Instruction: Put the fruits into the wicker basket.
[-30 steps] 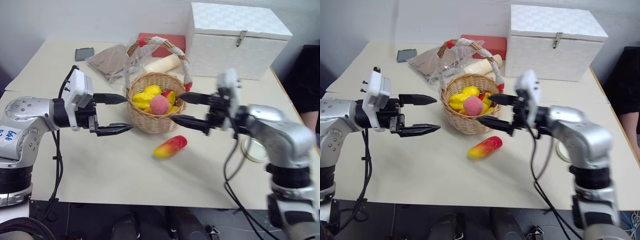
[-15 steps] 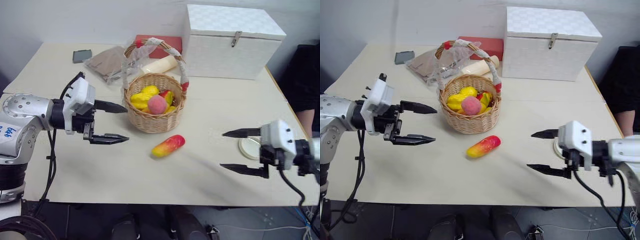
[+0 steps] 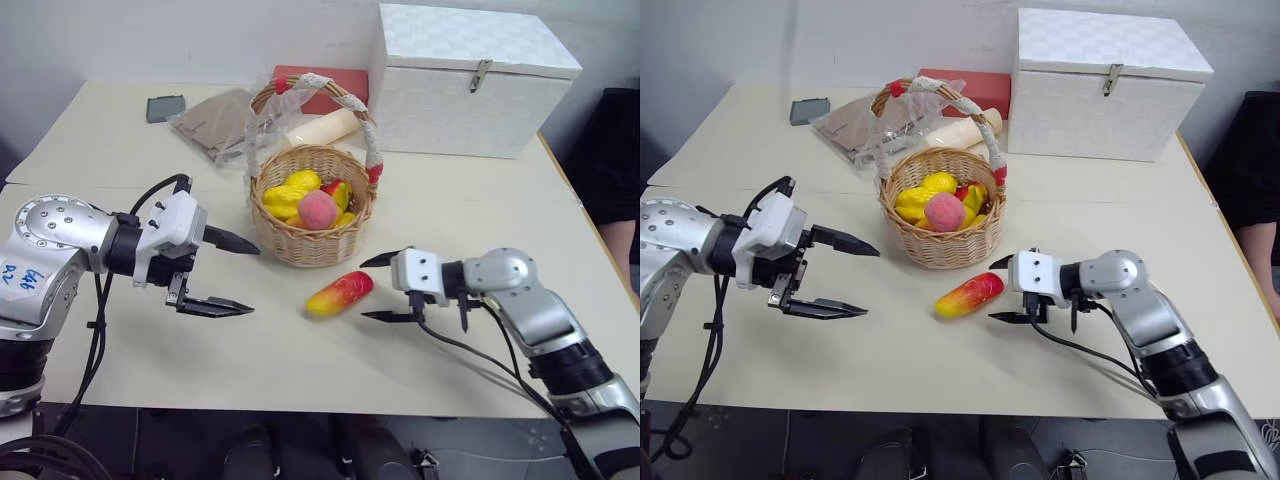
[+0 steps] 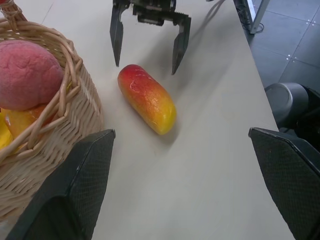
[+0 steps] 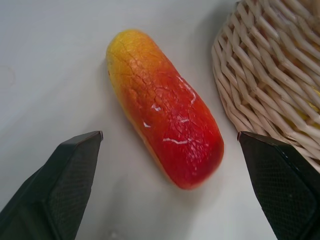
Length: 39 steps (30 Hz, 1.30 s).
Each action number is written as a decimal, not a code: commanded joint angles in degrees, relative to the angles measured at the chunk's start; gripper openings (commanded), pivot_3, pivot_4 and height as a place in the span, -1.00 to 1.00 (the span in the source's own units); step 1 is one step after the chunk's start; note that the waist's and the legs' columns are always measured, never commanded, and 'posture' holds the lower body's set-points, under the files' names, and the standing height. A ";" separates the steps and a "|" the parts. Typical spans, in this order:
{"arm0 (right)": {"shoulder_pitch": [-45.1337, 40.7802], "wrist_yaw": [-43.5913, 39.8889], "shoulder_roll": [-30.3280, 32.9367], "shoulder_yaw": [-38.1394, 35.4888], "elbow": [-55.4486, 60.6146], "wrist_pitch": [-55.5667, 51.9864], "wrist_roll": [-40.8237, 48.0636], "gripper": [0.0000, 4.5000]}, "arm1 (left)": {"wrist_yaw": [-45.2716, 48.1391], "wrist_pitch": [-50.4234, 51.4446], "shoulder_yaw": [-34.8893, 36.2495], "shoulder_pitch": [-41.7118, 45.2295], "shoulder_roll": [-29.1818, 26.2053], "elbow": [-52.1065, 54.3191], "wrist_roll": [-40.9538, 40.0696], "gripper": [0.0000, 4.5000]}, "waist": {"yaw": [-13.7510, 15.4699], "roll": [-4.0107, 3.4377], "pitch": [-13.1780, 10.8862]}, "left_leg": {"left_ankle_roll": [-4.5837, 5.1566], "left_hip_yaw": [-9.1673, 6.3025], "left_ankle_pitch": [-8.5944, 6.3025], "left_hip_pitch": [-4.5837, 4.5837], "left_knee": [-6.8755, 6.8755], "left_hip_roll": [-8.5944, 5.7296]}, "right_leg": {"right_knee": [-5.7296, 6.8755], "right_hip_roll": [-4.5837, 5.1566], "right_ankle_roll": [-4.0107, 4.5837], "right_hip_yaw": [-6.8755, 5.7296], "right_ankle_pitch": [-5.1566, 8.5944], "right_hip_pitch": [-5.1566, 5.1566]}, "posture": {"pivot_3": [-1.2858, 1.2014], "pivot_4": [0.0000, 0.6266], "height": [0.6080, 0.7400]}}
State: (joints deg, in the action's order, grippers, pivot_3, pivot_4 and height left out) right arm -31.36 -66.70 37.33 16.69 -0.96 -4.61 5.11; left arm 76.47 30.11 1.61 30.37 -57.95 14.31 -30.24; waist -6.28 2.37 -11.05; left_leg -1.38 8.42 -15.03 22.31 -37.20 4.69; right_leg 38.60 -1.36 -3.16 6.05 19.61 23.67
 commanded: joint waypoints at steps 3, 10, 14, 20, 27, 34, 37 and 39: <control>-3.78 0.34 -4.81 2.69 -5.77 2.21 -2.30 0.98 | -1.32 0.31 2.42 -0.82 -0.38 2.61 -1.21 1.00 | -0.20 0.00 0.00 | 0.00 0.02 0.00 -0.04 -0.11 0.00 | 0.14 0.00 0.00 0.03 0.00 -0.03 | 0.03 -0.52 1.00; -4.31 -1.02 -6.41 3.15 -8.19 3.15 -3.09 0.26 | -2.60 0.78 3.07 -0.75 -0.30 2.68 -1.71 1.00 | -0.06 0.00 0.00 | 0.01 0.01 0.02 -0.09 -0.14 -0.01 | 0.26 0.00 0.00 0.02 0.00 -0.03 | 0.03 -0.52 1.00; -2.50 -1.80 -5.83 -0.22 -1.60 -2.22 2.34 -0.20 | -3.52 0.98 3.64 -0.97 -0.10 2.18 -2.05 1.00 | -0.09 0.00 0.00 | 0.00 0.01 0.02 -0.10 -0.14 -0.01 | 0.28 0.00 0.00 0.03 0.00 -0.03 | 0.03 -0.52 1.00; -2.55 4.73 -7.18 -9.95 12.99 -23.98 17.29 -0.20 | -6.51 3.24 6.44 -1.44 0.85 0.89 -3.79 1.00 | -0.06 0.00 0.00 | -0.01 -0.02 0.02 -0.09 -0.14 0.01 | 0.32 0.00 0.01 0.00 0.00 -0.03 | 0.03 -0.52 1.00; -16.55 18.78 -11.48 -10.59 10.50 -37.49 16.18 -0.20 | -10.22 5.02 9.61 -1.93 2.43 1.12 -5.89 1.00 | -0.28 0.00 0.00 | -0.04 -0.03 0.04 -0.11 -0.07 0.01 | 0.40 0.00 0.07 -0.01 0.03 0.04 | 0.03 -0.52 1.00; -26.94 22.41 -14.68 -6.45 -4.84 -30.44 8.30 -0.20 | -15.42 7.33 12.52 -1.23 4.76 2.34 -8.35 1.00 | -0.27 0.00 0.00 | -0.03 0.02 0.02 0.02 -0.03 -0.01 | 0.28 0.01 0.08 0.01 0.03 0.14 | 0.03 -0.52 1.00; -29.54 22.32 -16.27 -5.64 -9.41 -28.06 6.63 -0.20 | -16.47 8.13 14.03 -2.51 4.67 3.74 -9.27 1.00 | -0.44 0.00 0.00 | -0.05 0.05 0.03 0.11 0.02 0.00 | 0.29 0.01 0.08 0.03 0.03 0.27 | 0.03 -0.52 1.00; -31.28 23.11 -17.53 -5.64 -12.54 -26.48 5.44 -0.05 | -17.01 8.28 14.49 -3.31 4.56 4.52 -9.39 1.00 | -0.59 0.00 0.00 | -0.06 0.06 0.03 0.12 0.05 0.00 | 0.29 0.01 0.08 0.03 0.04 0.29 | 0.03 -0.52 1.00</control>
State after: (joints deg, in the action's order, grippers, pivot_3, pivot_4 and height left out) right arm -60.35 -44.22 20.35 11.47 -12.87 -33.36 11.23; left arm 60.03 38.49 14.17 27.38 -52.78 16.70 -38.36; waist -6.87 2.37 -11.04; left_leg -1.45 8.48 -15.00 22.42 -37.14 4.69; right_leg 38.89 -1.35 -3.07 6.07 19.65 23.96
